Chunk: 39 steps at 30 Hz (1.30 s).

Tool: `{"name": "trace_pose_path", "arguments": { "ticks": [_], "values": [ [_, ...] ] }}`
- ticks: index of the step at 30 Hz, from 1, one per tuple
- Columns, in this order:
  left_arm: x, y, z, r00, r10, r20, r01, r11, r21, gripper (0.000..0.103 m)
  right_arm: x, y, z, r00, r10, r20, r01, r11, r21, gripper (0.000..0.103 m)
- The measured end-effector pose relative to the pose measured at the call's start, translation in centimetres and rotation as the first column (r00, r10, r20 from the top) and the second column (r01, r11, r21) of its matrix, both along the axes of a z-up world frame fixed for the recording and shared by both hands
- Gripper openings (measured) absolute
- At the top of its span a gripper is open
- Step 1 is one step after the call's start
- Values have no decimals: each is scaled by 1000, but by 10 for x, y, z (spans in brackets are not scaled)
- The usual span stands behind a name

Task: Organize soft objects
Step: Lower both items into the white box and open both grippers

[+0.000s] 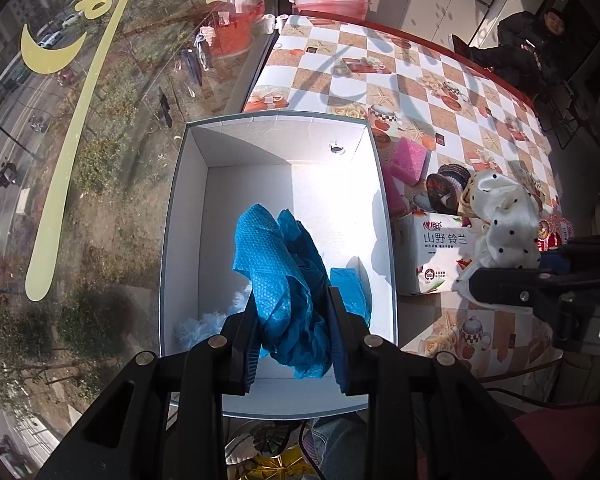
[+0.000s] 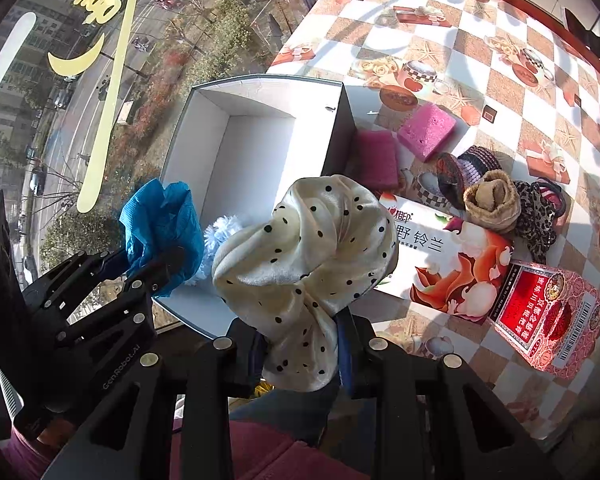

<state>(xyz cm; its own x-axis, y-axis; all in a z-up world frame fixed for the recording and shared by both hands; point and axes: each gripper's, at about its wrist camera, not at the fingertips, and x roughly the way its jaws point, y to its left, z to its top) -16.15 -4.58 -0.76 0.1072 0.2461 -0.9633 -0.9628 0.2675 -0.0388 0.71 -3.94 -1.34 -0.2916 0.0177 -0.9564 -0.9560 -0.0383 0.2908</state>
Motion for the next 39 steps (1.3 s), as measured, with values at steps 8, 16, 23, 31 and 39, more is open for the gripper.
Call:
{"name": "trace_pose_path", "arguments": {
  "ticks": [8, 16, 23, 31, 39],
  "values": [
    [-10, 15, -9, 999, 46, -15, -46, 999, -12, 32, -20, 23, 1, 999, 41, -16, -40, 999, 32, 30],
    [-17, 32, -21, 995, 94, -27, -95, 995, -27, 32, -41, 48, -2, 997, 81, -7, -81, 996, 46, 30],
    [-18, 37, -30, 993, 111, -36, -113, 992, -47, 32, -53, 58, -12, 994, 110, -9, -110, 993, 35, 30],
    [-15, 36, -36, 993, 107, -44, -110, 992, -62, 32, -61, 64, -21, 991, 137, -13, -136, 990, 25, 30],
    [-16, 32, -36, 993, 111, -51, -114, 992, -61, 35, -65, 68, -24, 987, 160, -10, -159, 987, 27, 30]
  ]
}}
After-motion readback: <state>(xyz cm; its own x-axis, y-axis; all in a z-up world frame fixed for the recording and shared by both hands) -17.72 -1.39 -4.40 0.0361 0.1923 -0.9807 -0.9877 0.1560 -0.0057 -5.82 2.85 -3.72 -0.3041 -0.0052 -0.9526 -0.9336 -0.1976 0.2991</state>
